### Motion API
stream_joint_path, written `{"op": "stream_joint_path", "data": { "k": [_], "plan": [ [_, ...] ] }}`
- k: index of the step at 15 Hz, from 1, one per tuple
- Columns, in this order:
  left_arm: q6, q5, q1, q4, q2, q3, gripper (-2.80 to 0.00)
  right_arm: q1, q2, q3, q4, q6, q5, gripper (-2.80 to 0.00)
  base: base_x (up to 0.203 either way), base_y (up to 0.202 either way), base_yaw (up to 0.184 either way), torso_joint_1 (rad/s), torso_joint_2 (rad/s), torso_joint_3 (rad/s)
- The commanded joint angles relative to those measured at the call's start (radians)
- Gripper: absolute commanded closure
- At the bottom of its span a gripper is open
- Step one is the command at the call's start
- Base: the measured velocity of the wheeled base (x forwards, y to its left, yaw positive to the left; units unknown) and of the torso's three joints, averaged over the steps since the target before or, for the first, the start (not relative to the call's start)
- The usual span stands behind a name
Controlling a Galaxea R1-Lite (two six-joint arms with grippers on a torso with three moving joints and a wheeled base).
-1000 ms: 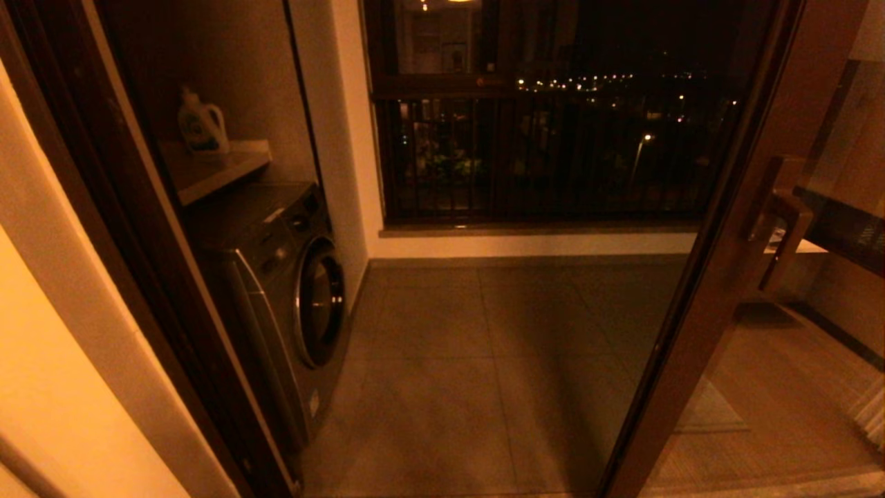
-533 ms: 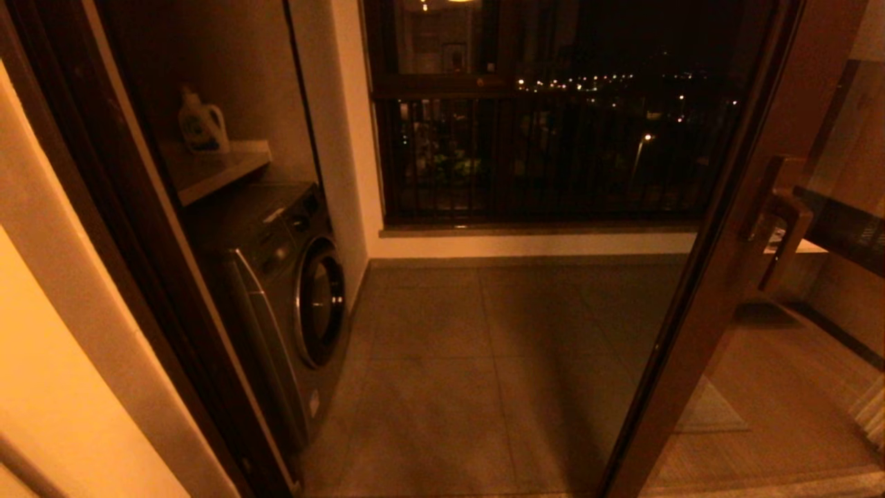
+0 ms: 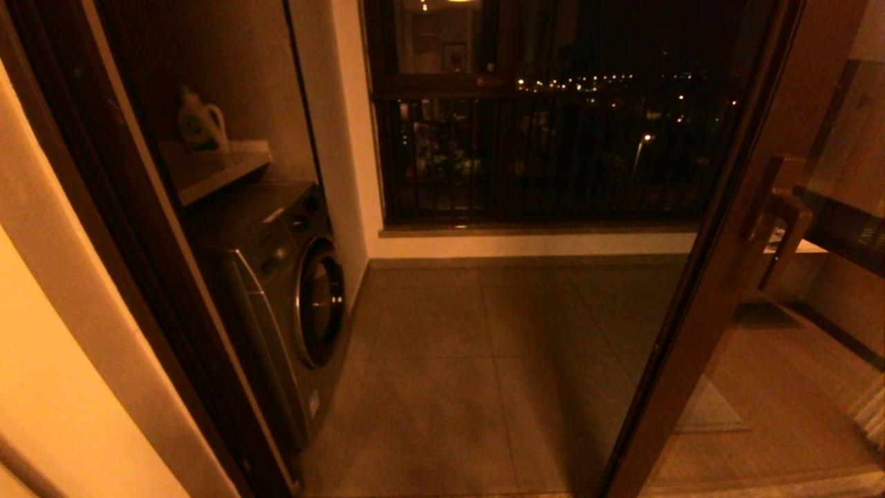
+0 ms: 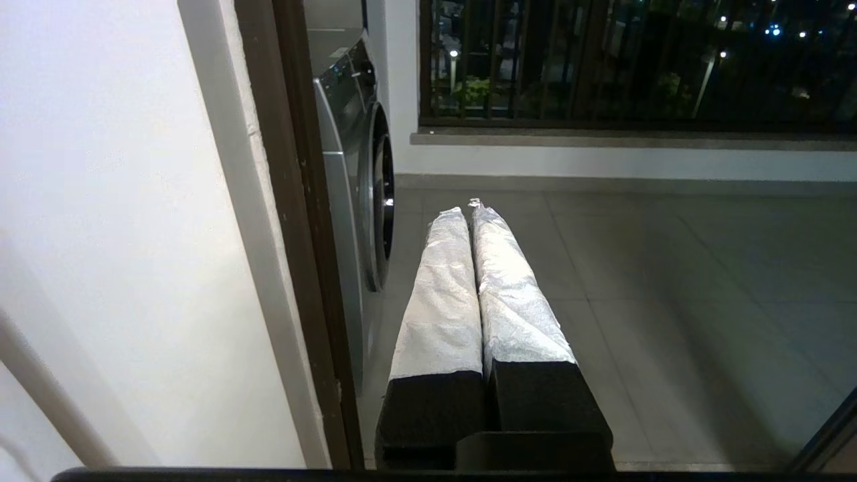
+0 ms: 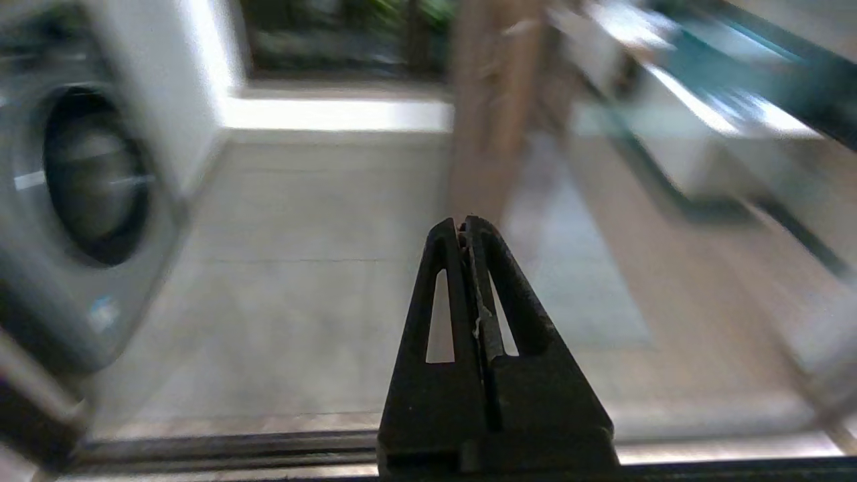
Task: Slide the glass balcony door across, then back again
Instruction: Close the slid door
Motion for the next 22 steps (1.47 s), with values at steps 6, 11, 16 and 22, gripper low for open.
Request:
{"op": "stream_joint_path", "data": {
  "k": [6, 11, 16, 22],
  "plan": [
    [0.0, 0.0, 0.0, -0.001, 0.001, 0.04, 0.0, -0.148, 0.483, -0.334, 0.211, 0.05, -0.227, 0.0, 0.0, 0.0, 0.0, 0.0, 0.0, 0.0],
    [0.0, 0.0, 0.0, -0.001, 0.001, 0.04, 0.0, -0.27, 0.616, -0.402, 0.213, 0.048, -0.244, 0.0, 0.0, 0.0, 0.0, 0.0, 0.0, 0.0],
    [0.0, 0.0, 0.0, -0.001, 0.001, 0.04, 0.0, -0.298, 0.73, -0.427, 0.177, 0.039, -0.18, 0.0, 0.0, 0.0, 0.0, 0.0, 0.0, 0.0],
    [0.0, 0.0, 0.0, -0.001, 0.001, 0.04, 0.0, -0.324, 0.871, -0.461, -0.029, 0.0, 0.004, 0.0, 0.0, 0.0, 0.0, 0.0, 0.0, 0.0]
  ]
}}
